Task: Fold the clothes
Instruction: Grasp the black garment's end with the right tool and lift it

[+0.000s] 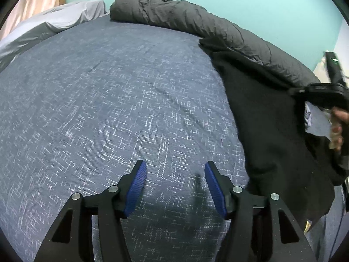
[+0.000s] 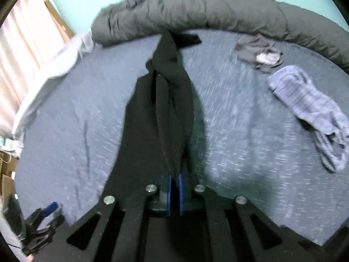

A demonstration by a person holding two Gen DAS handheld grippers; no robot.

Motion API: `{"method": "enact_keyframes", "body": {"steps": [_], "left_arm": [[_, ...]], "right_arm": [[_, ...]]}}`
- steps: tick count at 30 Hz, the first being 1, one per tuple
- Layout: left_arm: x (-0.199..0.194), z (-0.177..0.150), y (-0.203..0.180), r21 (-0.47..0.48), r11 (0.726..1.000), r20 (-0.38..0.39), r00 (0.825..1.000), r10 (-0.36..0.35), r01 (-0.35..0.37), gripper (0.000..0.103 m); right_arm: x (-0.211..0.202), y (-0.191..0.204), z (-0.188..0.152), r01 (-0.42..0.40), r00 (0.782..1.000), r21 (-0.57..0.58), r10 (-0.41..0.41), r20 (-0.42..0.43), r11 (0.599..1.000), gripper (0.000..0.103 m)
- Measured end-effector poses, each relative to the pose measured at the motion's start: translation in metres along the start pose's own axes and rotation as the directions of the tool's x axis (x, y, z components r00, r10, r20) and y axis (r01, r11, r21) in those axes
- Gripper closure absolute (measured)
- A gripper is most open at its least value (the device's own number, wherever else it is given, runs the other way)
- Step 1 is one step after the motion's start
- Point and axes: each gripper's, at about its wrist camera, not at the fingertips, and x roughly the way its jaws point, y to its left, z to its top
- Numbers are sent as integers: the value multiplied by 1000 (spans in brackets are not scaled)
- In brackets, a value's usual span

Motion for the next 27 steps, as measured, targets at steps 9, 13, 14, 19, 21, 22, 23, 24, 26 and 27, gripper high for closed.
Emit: {"method": "enact_keyframes", "body": {"steps": [9,13,14,19,21,22,23,24,26,27], "left_arm": [[-5,-4,-6,10,1000,2,1000,-19,19,43],[-6,-8,-18,40,999,0,1000,-29,29,43],[-5,-9,-20,45,999,-1,1000,-30,30,43],[-1,-11,-31,58,998,-8,999,-32,33,43],[0,-11,-36,64,997,-11,999,-34,35,43],[1,-12,-38,67,997,-12,999,-34,34,43],[2,-12,-39,69,997,-13,999,-33,34,43],[2,-12,-40,69,997,-13,999,-33,34,43],[3,-12,-42,69,997,-13,999,-35,36,43],[3,-12,-43,69,997,-12,999,-35,36,43]], "right_arm": [[-174,-68,-73,6,962,142,-45,271,990,99],[-211,-123,-144,90,966,247,-145,215,965,99],[-208,-136,-159,117,969,271,-169,180,956,98],[-199,-162,-187,228,964,270,-255,70,936,94],[-198,-159,-183,254,960,239,-274,55,937,88],[-197,-158,-182,267,958,224,-284,48,937,88],[-199,-155,-175,275,954,210,-293,58,938,86],[-203,-151,-163,284,950,194,-303,79,939,83],[-205,-149,-137,287,946,172,-308,106,942,71],[-202,-148,-124,273,949,166,-293,114,948,63]]}}
